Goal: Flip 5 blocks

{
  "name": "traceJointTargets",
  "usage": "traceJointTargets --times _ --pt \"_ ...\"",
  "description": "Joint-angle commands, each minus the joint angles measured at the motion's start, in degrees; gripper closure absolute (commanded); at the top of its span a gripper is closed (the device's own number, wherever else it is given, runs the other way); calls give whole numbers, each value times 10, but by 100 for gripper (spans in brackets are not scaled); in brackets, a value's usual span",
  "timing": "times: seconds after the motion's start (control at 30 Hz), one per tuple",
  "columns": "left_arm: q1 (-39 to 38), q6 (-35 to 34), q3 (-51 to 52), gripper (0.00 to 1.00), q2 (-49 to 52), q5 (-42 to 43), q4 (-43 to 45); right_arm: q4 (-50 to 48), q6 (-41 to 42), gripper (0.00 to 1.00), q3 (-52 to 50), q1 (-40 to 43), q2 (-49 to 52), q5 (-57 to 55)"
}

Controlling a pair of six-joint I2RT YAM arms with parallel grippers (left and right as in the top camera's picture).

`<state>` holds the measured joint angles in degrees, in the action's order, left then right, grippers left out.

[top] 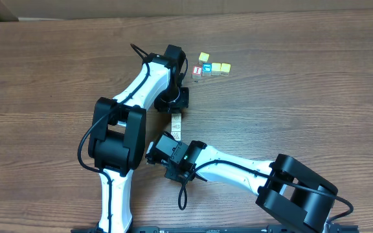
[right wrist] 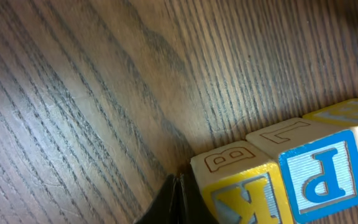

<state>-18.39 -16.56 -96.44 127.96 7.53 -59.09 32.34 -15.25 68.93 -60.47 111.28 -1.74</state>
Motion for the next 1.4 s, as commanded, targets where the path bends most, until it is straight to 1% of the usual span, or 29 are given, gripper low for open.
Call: traceJointTargets --times 0.0,0.5,0.53,0.57,0.63,0.73,0.77,0.9,0.93,1.03,1.17,1.27,1.3,1.37 --pt "-4 -12 10 96 2 -1 10 -4 2 96 -4 2 -2 -3" --pt "-3 -12 10 96 2 -1 -2 -2 2 96 -4 2 -2 5" --pt "-2 -12 10 96 2 -1 -3 -2 2 96 -4 2 -2 5" --pt "-1 -12 10 96 2 0 -5 0 2 93 -4 2 -2 5" --pt "2 -12 8 91 2 0 -9 2 2 88 -4 2 -2 5" --pt "5 -12 2 78 2 0 -17 7 2 80 -4 2 -2 5" --pt "7 -12 -1 75 2 0 -20 7 2 78 -4 2 -2 5" --pt "14 -12 -21 68 2 0 -33 7 2 75 -4 2 -2 5" --pt "16 -12 -27 63 2 0 -35 7 2 75 -4 2 -2 5" --pt "22 -12 -51 55 2 0 -47 11 3 74 2 2 -2 8" --pt "30 -12 -89 48 2 0 -64 26 2 73 16 2 -2 39" --pt "36 -12 -117 47 2 0 -72 41 3 73 26 2 -2 49" --pt "37 -13 -124 49 2 0 -74 44 5 73 29 2 -2 49" --pt "39 -15 -132 59 2 -1 -73 51 5 73 34 2 -3 55"
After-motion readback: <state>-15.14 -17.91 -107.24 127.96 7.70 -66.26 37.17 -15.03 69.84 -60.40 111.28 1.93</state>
